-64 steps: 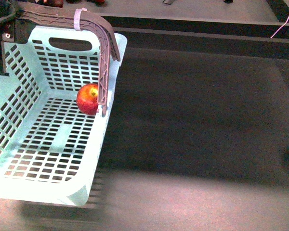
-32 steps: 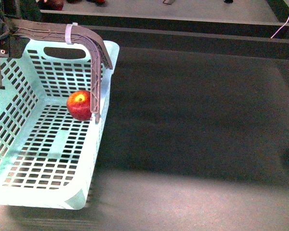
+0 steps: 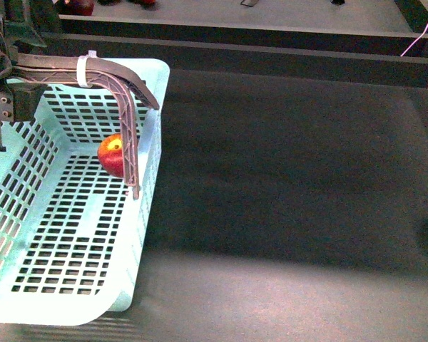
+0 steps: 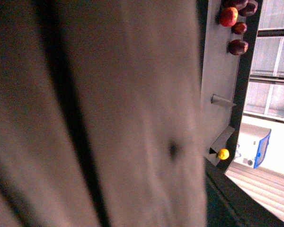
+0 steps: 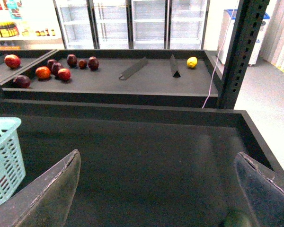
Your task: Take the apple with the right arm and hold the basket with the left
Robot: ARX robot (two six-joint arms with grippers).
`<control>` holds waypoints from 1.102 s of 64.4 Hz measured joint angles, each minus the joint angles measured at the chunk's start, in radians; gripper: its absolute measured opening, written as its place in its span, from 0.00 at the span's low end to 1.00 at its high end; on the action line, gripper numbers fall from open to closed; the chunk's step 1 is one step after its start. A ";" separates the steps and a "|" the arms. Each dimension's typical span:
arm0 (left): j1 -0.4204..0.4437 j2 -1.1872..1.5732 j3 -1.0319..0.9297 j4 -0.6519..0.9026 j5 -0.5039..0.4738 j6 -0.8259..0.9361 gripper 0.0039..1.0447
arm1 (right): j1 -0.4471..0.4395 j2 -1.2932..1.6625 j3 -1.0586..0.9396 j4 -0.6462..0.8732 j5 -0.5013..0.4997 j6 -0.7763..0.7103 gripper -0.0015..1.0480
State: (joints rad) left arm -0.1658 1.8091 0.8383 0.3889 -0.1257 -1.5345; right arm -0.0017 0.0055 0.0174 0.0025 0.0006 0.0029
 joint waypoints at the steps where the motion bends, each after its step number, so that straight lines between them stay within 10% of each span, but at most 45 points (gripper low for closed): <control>1: -0.001 -0.004 -0.002 0.000 0.000 0.000 0.51 | 0.000 0.000 0.000 0.000 0.000 0.000 0.92; 18: -0.011 -0.156 -0.067 -0.061 -0.030 -0.009 0.95 | 0.000 0.000 0.000 0.000 0.000 0.000 0.92; 49: -0.044 -0.461 -0.166 -0.257 -0.114 -0.026 0.94 | 0.000 0.000 0.000 0.000 0.000 0.000 0.92; 59: -0.013 -0.457 -0.429 0.418 -0.038 0.698 0.67 | 0.000 0.000 0.000 -0.001 0.000 0.000 0.92; 71: 0.038 -0.600 -0.573 0.558 0.001 1.373 0.32 | 0.000 -0.001 0.000 -0.001 0.000 0.000 0.92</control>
State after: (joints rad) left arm -0.1276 1.2091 0.2657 0.9474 -0.1246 -0.1612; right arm -0.0017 0.0048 0.0174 0.0017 0.0002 0.0029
